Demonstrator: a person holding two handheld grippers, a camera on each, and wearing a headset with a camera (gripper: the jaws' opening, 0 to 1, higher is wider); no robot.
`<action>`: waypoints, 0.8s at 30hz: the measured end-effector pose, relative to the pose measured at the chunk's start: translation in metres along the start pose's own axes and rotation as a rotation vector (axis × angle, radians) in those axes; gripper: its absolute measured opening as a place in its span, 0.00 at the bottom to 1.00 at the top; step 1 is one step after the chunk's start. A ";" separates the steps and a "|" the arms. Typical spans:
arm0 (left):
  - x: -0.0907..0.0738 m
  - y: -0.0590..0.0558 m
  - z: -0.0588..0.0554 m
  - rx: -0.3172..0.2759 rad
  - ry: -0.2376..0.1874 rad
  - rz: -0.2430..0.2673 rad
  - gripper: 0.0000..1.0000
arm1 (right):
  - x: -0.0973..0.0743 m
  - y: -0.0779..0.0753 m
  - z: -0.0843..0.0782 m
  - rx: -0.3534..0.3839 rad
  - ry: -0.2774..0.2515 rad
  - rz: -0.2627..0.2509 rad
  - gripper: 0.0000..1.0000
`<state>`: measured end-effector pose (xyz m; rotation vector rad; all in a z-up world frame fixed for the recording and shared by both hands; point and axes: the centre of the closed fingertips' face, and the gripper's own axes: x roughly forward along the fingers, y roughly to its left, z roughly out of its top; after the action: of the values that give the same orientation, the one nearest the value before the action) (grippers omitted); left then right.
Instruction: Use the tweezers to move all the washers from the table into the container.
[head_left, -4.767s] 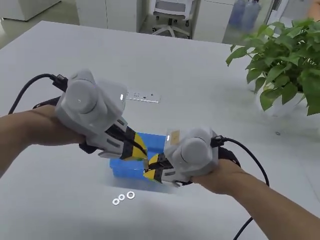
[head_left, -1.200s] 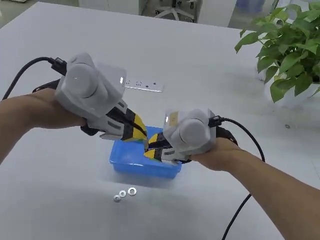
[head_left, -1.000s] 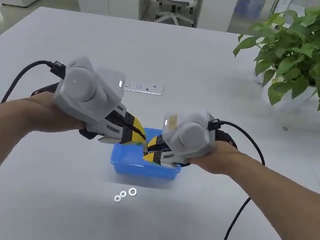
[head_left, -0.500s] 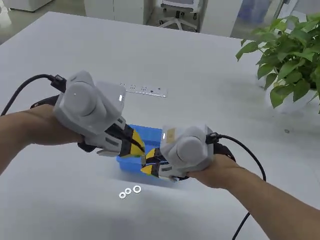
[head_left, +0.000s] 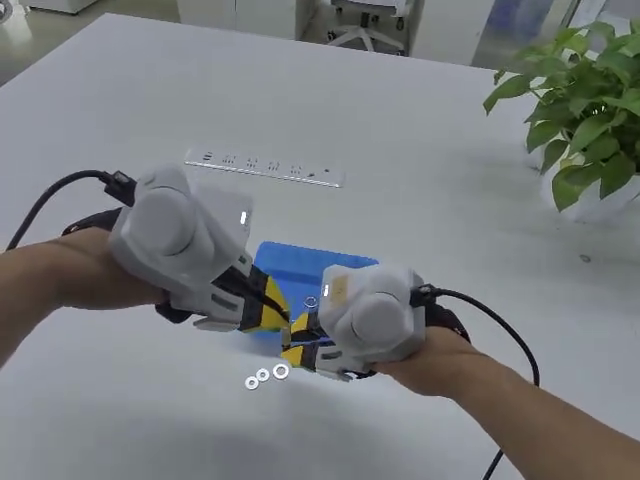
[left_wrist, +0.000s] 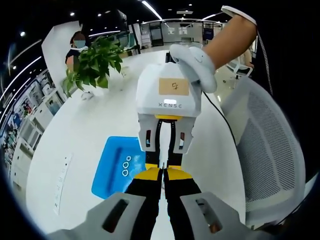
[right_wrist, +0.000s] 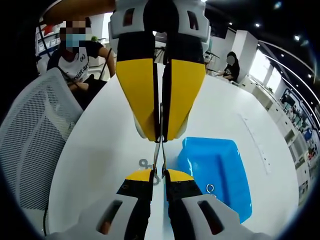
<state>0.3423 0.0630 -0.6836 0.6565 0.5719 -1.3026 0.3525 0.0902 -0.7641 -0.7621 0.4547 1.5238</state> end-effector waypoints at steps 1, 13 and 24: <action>0.000 -0.001 -0.001 -0.002 0.000 -0.002 0.06 | 0.001 0.001 0.000 0.000 -0.001 0.002 0.11; 0.007 -0.007 -0.012 -0.034 0.005 -0.015 0.06 | 0.011 0.010 -0.007 0.011 0.004 0.026 0.11; 0.011 -0.009 -0.021 -0.052 0.016 -0.025 0.06 | 0.019 0.013 -0.013 0.019 0.006 0.038 0.11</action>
<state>0.3354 0.0691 -0.7069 0.6192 0.6267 -1.3026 0.3428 0.0934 -0.7878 -0.7470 0.4899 1.5508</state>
